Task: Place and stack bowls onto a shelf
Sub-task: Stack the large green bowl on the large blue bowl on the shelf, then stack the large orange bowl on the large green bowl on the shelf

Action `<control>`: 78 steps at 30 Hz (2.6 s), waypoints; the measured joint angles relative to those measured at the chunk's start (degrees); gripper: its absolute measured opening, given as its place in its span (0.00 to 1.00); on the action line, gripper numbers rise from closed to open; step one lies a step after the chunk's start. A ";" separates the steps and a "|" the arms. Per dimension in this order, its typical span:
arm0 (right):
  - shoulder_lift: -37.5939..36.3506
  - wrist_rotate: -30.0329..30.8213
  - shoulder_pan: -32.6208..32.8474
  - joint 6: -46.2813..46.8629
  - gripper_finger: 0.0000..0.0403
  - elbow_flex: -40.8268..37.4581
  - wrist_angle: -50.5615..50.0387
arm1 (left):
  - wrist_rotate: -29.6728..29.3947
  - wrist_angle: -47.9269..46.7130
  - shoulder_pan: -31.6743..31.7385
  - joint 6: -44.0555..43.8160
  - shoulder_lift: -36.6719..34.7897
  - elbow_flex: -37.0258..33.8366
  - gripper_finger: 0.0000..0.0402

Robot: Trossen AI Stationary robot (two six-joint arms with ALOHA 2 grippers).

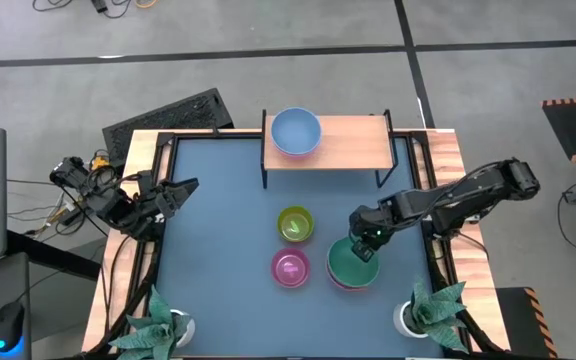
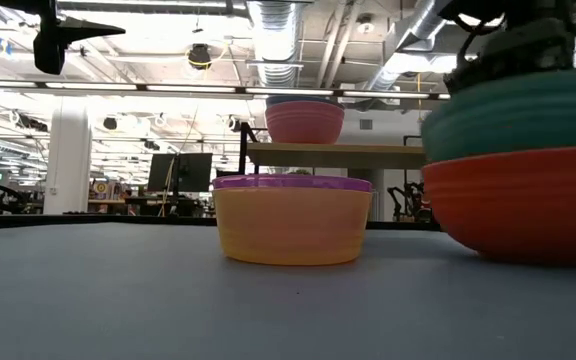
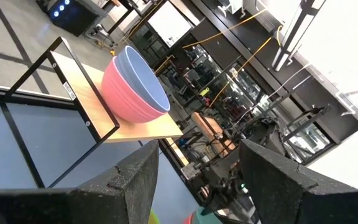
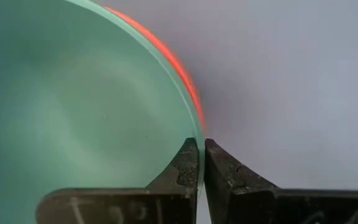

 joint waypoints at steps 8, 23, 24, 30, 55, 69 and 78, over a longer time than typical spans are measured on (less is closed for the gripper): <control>-4.27 -0.02 -7.17 -1.32 0.07 7.00 -3.62 | -0.02 0.00 0.00 0.00 0.00 0.00 0.52; -4.43 -4.31 -20.12 -11.80 0.07 20.74 -3.72 | 0.00 -0.02 0.00 0.00 0.00 0.00 0.52; -4.14 -4.14 -21.44 -12.74 0.07 22.84 -3.79 | 0.00 -0.02 0.01 0.00 0.00 0.00 0.52; 2.05 -0.04 -30.42 -17.55 0.07 36.64 -4.15 | 0.02 -0.78 0.00 -0.39 0.00 0.00 0.52; 36.20 0.90 -44.85 -33.08 0.07 72.73 -18.08 | 0.02 -1.07 0.00 -1.07 0.00 -0.02 0.52; 36.81 1.95 -46.12 -34.73 0.23 72.73 -18.27 | -0.02 -1.07 0.01 -1.33 0.00 -0.01 0.52; 33.60 5.15 -46.86 -34.95 0.30 72.73 -13.72 | -0.07 -1.09 0.00 -1.33 0.00 -0.02 0.52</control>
